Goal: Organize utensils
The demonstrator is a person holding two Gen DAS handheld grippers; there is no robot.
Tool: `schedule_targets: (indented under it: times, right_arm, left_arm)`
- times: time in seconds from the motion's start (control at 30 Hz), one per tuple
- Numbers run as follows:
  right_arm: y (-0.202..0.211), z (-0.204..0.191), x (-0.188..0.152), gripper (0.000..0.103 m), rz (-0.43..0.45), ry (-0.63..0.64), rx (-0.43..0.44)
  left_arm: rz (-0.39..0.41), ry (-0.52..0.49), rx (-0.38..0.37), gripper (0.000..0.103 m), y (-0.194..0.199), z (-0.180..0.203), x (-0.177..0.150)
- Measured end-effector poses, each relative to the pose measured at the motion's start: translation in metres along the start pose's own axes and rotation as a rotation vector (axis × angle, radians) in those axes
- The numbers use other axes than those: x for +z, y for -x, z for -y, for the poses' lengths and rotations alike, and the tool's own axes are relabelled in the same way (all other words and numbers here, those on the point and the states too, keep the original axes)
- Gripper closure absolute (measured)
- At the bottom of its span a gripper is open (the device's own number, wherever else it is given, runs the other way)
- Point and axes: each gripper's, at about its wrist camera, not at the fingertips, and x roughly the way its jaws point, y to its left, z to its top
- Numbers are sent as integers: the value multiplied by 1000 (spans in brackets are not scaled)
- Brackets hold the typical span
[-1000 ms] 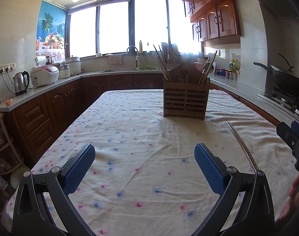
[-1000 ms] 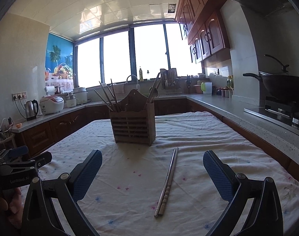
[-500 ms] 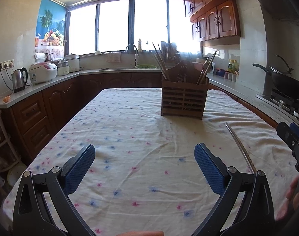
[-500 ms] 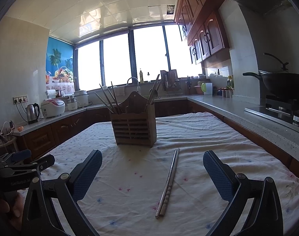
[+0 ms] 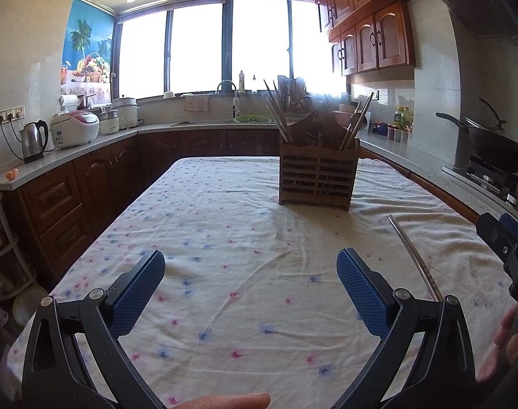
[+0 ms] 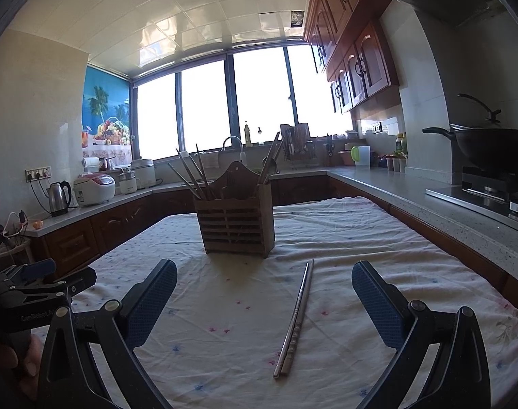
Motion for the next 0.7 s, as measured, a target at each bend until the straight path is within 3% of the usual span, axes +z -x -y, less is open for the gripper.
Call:
schedule_targets:
  times: [0.7]
  right_arm:
    - [1, -1, 2, 0, -6, -2, 3]
  left_arm:
    - [10, -9, 3, 0, 4, 2, 1]
